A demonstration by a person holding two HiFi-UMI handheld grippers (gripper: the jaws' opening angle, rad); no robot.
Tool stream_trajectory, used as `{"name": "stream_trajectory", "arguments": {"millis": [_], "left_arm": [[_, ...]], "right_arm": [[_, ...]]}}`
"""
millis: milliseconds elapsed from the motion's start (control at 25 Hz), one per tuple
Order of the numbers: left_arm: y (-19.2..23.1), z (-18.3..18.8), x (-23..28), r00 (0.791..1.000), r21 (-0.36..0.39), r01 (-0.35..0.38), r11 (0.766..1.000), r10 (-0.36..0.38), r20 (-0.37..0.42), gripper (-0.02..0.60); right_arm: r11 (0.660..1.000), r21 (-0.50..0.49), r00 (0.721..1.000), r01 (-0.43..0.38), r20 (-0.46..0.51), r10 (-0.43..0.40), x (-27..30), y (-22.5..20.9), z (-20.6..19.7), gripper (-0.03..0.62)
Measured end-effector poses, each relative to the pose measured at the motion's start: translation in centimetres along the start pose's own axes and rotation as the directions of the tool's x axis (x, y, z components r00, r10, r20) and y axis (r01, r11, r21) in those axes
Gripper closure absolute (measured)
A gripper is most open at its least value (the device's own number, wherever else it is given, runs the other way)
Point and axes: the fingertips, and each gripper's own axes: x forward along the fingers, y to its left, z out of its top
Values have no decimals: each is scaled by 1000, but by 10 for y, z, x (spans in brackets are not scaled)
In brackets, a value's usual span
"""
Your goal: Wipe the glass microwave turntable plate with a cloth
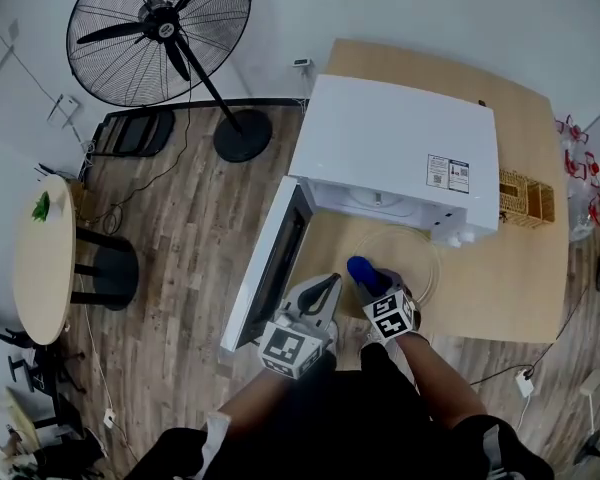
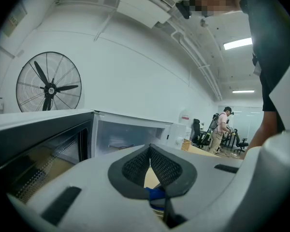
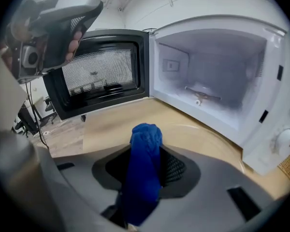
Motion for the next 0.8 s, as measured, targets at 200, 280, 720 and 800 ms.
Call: {"name": "stream_trajectory", "arguments": {"millis": [200, 280, 720, 800], "left_arm": [[-1, -4, -4, 1000, 7, 8, 1000, -8, -14, 580], [0, -5, -5, 1000, 10, 11, 1000, -11, -18, 580], [-7, -4, 0, 999, 43, 37, 998, -36, -27, 581], [-9, -3, 2, 999, 51, 45, 998, -44, -25, 580]], "right_arm": [[993, 31, 993, 116, -37, -115, -5, -21, -9, 453], [986, 50, 987, 159, -46, -157, -10, -33, -15, 453], [939, 126, 946, 319, -99, -308, -36, -88, -42, 453], [923, 155, 935, 351, -113, -336, -44, -101, -51, 451]]}}
